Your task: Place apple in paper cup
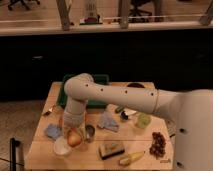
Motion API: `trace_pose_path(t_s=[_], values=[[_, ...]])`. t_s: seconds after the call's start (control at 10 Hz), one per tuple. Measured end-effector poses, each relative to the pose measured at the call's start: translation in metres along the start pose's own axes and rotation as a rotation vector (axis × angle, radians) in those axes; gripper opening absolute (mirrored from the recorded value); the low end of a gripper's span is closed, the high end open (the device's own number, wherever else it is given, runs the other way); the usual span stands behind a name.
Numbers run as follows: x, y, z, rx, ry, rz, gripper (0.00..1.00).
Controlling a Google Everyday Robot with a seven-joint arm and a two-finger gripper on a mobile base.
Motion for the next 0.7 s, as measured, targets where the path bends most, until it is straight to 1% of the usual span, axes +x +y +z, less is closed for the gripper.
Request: trace_pose_path(t_s=[0.1,0.4,0.7], values=[[0.002,-0.005,0.002,-0.007,-0.008,-0.016,0.05],[0.006,-0.015,0.005,-0.014,-0.022,-0.049,0.05],[0.009,-0.029,0.011,-0.031,-0.037,-0.086,0.05]])
